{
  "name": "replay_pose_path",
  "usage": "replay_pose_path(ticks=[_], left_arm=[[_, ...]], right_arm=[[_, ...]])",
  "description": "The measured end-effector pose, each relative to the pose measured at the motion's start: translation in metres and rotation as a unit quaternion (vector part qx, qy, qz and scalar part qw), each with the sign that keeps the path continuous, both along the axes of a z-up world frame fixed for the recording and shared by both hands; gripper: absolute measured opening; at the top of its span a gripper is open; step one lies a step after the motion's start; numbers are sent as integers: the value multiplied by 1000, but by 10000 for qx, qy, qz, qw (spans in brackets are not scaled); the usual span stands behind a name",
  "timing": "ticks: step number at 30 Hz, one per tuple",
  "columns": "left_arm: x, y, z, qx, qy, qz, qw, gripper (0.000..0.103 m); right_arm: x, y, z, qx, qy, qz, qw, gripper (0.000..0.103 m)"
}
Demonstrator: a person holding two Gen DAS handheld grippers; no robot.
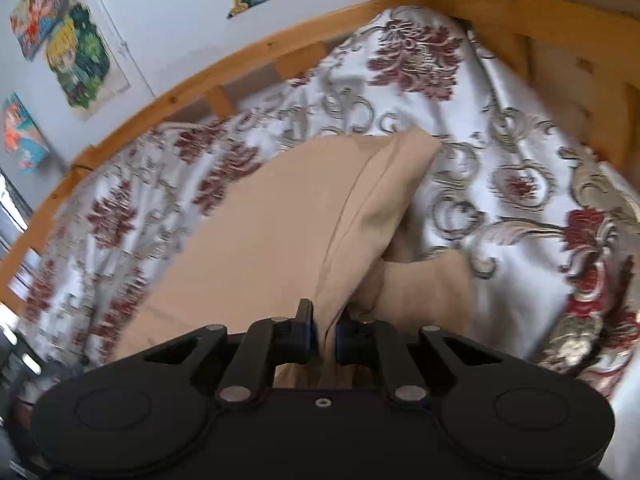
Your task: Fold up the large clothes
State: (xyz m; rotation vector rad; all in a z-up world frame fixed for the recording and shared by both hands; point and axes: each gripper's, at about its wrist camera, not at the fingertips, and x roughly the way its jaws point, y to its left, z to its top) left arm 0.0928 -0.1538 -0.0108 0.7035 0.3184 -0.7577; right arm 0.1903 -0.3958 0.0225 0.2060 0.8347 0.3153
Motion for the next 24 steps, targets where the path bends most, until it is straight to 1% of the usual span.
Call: replay_pose_path(ticks=[2, 3, 5, 6, 7, 9, 10, 12, 13, 14, 15, 16, 18, 20, 21, 22, 23, 24], left_arm=[[9, 9, 6, -343, 270, 299, 9986, 87], [16, 15, 8, -519, 426, 567, 9961, 88], [31, 29, 15, -838, 771, 981, 9886, 91], [39, 35, 16, -1019, 978, 1211, 9825, 92], [49, 41, 16, -1213, 1239, 1467, 9739, 93], [68, 57, 18, -1607, 1712, 1815, 9550, 95], [77, 64, 17, -1818, 1930, 1933, 9446, 95], [95, 77, 14, -2226, 2445, 2112, 9198, 95], [100, 81, 10, -2334, 2640, 2151, 9108, 95], [106, 84, 6, -2374, 2812, 2158, 9044, 94], [111, 85, 0, -2364, 2975, 2142, 8998, 94], [113, 85, -4, -2365, 3081, 2118, 8969, 95], [117, 83, -13, -2318, 3283, 2127, 8906, 95], [119, 81, -22, -2308, 3468, 2121, 8840, 95], [119, 79, -26, -2278, 3506, 2141, 8828, 95], [120, 77, -30, -2230, 3532, 2184, 8820, 95], [121, 77, -33, -2204, 3536, 2200, 8820, 95], [120, 75, -35, -2188, 3518, 2204, 8831, 95]], right_arm=[[-2, 7, -11, -334, -192, 106, 9992, 10], [-2, 12, -17, -510, -263, 134, 9983, 10], [-4, 26, -29, -998, -490, 230, 9935, 11], [-8, 31, -36, -1243, -627, 265, 9899, 11], [-10, 35, -40, -1369, -711, 255, 9877, 12], [-17, 42, -45, -1648, -944, 291, 9814, 13], [-20, 45, -46, -1778, -1032, 323, 9781, 13], [-24, 51, -43, -2065, -1202, 365, 9703, 13], [-27, 53, -38, -2137, -1284, 323, 9679, 13], [-30, 54, -31, -2222, -1426, 306, 9640, 13], [-33, 54, -25, -2310, -1554, 349, 9598, 13], [-32, 54, -23, -2382, -1580, 405, 9574, 13], [-26, 52, -27, -2501, -1348, 528, 9573, 13], [-25, 48, -32, -2532, -1284, 517, 9575, 14], [-26, 43, -32, -2379, -1262, 403, 9622, 17], [-27, 38, -30, -2224, -1227, 245, 9669, 24], [-29, 33, -28, -2076, -1202, 70, 9708, 29], [-31, 28, -26, -1949, -1185, -30, 9736, 34]])
